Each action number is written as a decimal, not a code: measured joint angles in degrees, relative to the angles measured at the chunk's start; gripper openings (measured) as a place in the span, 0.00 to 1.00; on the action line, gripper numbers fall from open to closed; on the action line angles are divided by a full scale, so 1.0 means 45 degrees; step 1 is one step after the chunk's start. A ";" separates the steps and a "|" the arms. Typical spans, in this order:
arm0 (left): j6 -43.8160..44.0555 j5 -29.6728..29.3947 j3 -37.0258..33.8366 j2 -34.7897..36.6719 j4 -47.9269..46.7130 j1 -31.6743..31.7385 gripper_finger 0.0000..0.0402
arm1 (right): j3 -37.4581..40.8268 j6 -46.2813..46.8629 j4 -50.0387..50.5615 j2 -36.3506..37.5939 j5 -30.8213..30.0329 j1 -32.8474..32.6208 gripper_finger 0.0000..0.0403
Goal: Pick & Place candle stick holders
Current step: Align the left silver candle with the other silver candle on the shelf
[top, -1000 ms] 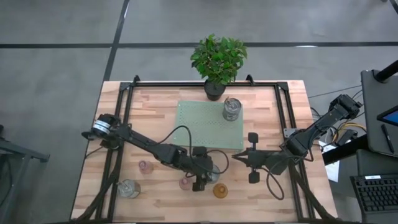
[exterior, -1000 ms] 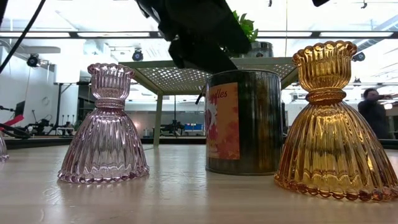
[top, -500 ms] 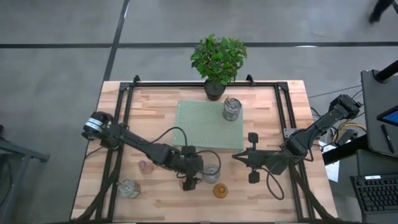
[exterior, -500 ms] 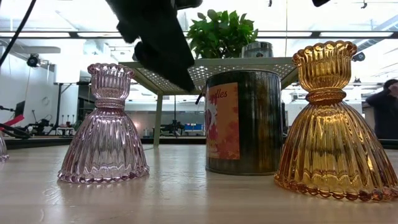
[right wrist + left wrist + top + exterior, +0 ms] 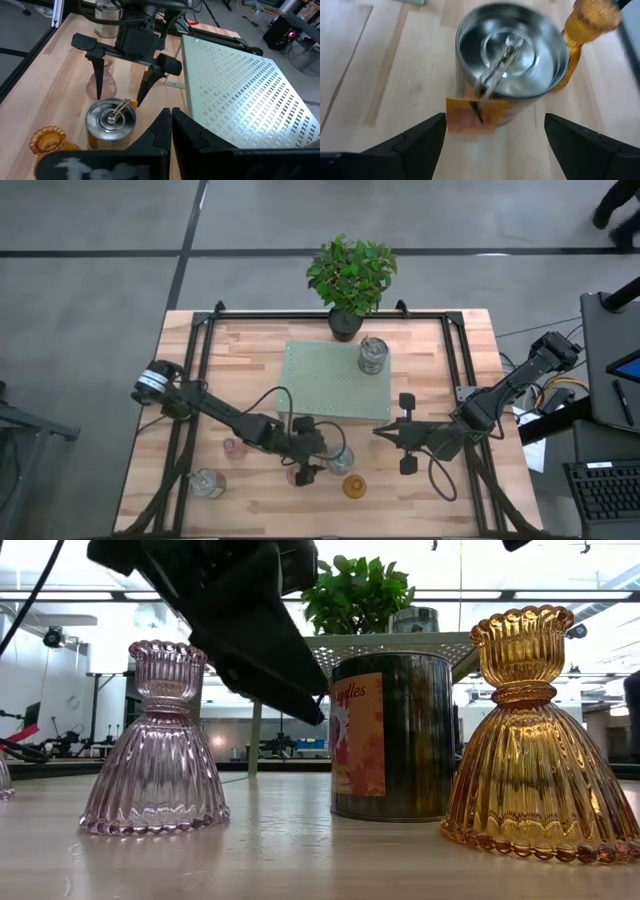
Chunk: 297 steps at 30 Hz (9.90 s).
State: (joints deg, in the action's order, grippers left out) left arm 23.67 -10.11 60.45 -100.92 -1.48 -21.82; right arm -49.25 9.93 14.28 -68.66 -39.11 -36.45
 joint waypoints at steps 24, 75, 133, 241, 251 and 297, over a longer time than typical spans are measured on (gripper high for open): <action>0.0437 -0.0844 -0.1629 -0.0015 0.3868 -0.0340 0.85 | 0.0135 0.1257 0.0035 -0.0015 0.0105 -0.0004 0.02; 0.0886 -0.0723 -0.1580 -0.0015 0.4249 -0.0287 0.83 | 0.1239 0.3490 -0.8194 -0.8355 0.2627 0.0438 0.79; 0.0666 0.1489 -0.1396 -0.0335 0.2942 -0.0363 0.87 | 0.1287 0.1690 -1.4214 -1.0147 0.1607 0.0602 0.82; 0.0211 -0.0067 -0.1391 0.1064 0.2221 -0.0398 0.96 | 0.4959 0.0963 -0.9252 0.0121 -0.4188 0.2157 0.91; 0.0189 -0.0067 -0.1391 0.1064 0.2221 -0.0398 0.96 | 0.4964 0.0346 -0.9212 0.0121 -0.2621 0.2152 0.91; -0.1067 -0.1595 -0.0727 0.1064 0.4671 -0.0398 0.82 | 0.4974 0.1559 -0.7975 0.1787 0.0058 -0.0916 0.69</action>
State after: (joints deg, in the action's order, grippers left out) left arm 18.87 -17.29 57.18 -96.14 19.54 -23.62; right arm -26.87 16.95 -21.61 -60.62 -38.85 -40.57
